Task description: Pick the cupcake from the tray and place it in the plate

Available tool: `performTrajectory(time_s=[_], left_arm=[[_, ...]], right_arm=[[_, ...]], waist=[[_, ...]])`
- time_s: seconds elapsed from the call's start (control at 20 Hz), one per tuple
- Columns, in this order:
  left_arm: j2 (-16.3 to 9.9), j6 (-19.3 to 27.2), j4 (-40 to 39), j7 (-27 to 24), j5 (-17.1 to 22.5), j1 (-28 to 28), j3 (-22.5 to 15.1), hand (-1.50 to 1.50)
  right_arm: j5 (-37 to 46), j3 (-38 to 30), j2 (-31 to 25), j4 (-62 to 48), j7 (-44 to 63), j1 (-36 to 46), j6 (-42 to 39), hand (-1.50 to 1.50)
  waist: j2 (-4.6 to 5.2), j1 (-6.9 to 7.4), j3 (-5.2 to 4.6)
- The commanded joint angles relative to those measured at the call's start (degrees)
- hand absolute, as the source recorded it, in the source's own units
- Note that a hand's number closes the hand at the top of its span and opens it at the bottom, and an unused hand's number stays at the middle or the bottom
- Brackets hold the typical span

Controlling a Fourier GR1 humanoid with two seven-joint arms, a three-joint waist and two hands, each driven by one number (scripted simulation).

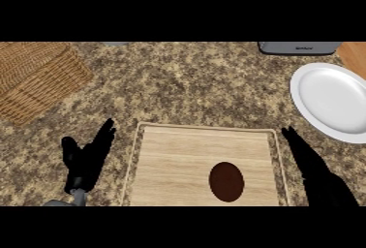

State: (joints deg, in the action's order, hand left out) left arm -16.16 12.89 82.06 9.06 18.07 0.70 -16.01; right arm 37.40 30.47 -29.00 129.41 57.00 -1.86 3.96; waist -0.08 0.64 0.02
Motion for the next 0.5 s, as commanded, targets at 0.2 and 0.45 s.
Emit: performTrajectory(time_s=[0.2, 0.45], left_arm=[[-0.05, -1.18, 0.29, 2.59, -0.79, -0.23, 1.27, 0.00], [2.94, -4.12, -4.76, -3.56, -2.40, -2.25, 2.46, 0.00]], right_arm=[[7.22, 9.59, 13.12, -12.69, 6.17, 5.00, -3.09, -1.50], [7.51, 6.93, 16.14, -12.46, 2.99, 3.46, -4.15, -1.50]], waist=[[0.10, -0.18, -0.04], [0.08, -0.57, -0.03]])
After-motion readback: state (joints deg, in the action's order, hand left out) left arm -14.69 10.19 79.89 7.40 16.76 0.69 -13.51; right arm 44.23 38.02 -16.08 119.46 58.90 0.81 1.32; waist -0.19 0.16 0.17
